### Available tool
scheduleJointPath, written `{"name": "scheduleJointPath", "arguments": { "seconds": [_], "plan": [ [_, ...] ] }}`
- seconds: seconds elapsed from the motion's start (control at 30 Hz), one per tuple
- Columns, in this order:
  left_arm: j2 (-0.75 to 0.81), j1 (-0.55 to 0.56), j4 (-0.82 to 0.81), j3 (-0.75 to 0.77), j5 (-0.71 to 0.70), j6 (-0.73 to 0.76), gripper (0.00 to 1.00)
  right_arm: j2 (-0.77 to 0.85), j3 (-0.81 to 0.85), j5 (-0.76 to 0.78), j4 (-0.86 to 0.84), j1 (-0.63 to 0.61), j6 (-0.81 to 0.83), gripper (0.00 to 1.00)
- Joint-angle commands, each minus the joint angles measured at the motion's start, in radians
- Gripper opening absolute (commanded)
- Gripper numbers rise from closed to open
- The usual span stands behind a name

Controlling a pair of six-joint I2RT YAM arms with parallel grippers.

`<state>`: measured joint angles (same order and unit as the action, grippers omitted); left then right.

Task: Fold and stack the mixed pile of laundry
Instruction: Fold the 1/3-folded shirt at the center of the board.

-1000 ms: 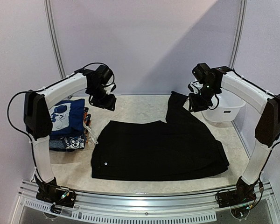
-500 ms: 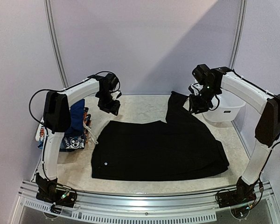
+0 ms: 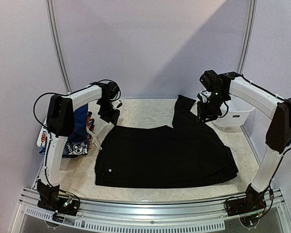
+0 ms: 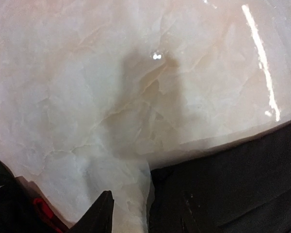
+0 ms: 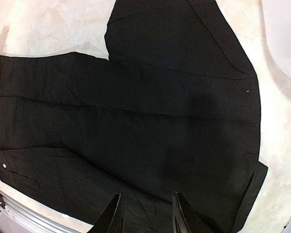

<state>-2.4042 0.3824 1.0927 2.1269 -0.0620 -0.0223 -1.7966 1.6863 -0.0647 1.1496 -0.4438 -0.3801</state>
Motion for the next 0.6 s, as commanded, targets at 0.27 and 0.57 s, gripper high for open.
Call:
{"name": "scheduleJointPath", "arguments": {
  "seconds": [0.27, 0.57],
  "plan": [
    [-0.099, -0.017, -0.021, 0.006, 0.087, 0.014, 0.41, 0.043, -0.037, -0.017, 0.012, 0.008, -0.034, 0.35],
    [-0.107, -0.022, -0.040, 0.020, 0.123, -0.001, 0.40, 0.025, -0.016, -0.026, 0.010, 0.008, -0.044, 0.35]
  ]
}}
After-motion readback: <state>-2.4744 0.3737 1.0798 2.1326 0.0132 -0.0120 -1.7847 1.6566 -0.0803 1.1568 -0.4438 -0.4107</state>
